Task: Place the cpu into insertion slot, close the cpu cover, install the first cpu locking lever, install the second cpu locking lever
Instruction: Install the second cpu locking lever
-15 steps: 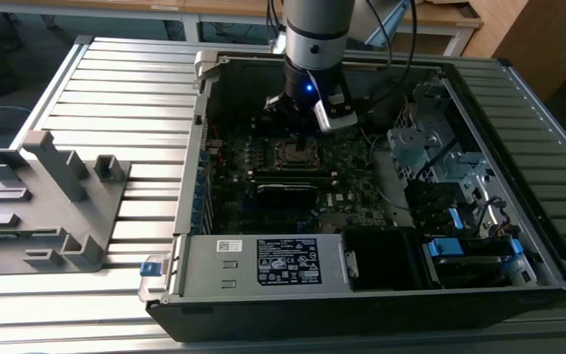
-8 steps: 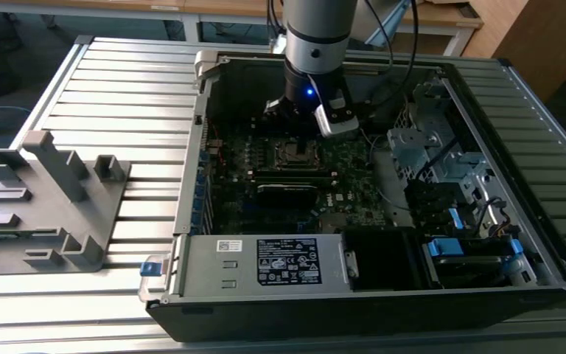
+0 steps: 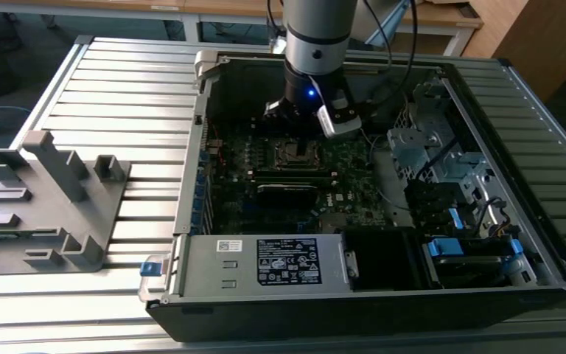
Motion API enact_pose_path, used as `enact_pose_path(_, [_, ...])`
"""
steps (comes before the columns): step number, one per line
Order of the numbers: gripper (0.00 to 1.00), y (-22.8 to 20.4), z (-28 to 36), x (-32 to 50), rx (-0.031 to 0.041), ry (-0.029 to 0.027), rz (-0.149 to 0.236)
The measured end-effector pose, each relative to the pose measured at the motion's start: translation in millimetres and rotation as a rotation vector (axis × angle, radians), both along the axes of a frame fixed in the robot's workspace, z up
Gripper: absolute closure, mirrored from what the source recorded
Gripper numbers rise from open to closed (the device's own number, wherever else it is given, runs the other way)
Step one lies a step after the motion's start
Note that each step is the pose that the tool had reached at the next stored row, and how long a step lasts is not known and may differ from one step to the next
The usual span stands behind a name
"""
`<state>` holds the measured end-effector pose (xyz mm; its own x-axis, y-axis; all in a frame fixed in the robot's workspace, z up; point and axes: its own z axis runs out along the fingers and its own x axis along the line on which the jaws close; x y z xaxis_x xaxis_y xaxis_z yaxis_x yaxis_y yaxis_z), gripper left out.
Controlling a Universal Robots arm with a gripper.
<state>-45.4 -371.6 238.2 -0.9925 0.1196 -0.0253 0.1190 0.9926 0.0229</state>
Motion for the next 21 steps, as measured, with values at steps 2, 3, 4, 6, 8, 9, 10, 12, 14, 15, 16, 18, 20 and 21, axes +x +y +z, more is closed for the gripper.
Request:
enact_pose_path(2, [0.89,0.0,-0.4,0.0,-0.0020,-0.0001,0.016])
enact_pose_path(3, [0.89,0.0,-0.6,-0.4,-0.0034,0.0000,0.020])
enact_pose_path(4, [0.89,0.0,-0.8,-1.2,-0.0047,0.0001,0.022])
enact_pose_path(6, [0.89,-0.1,-1.0,-4.0,-0.0072,0.0001,0.023])
enact_pose_path(8, [0.89,-0.1,-1.3,-6.8,-0.0090,0.0001,0.024])
enact_pose_path(9, [0.89,-0.2,-1.4,-8.0,-0.0100,0.0001,0.025])
enact_pose_path(10, [0.89,-0.2,-1.5,-9.0,-0.0112,0.0001,0.025])
enact_pose_path(12, [0.89,-0.1,-2.0,-10.9,-0.0144,0.0000,0.025])
enact_pose_path(14, [0.89,-0.2,-2.6,-11.9,-0.0189,0.0002,0.025])
enact_pose_path(15, [0.89,-0.2,-3.1,-12.3,-0.0207,0.0001,0.025])
enact_pose_path(16, [0.89,-0.3,-3.7,-12.6,-0.0226,0.0002,0.025])
enact_pose_path(18, [0.89,-0.3,-5.0,-13.0,-0.0261,0.0003,0.025])
enact_pose_path(20, [0.89,-0.4,-6.2,-13.6,-0.0299,0.0003,0.025])
enact_pose_path(21, [0.89,-0.4,-6.6,-14.1,-0.0320,0.0003,0.025])
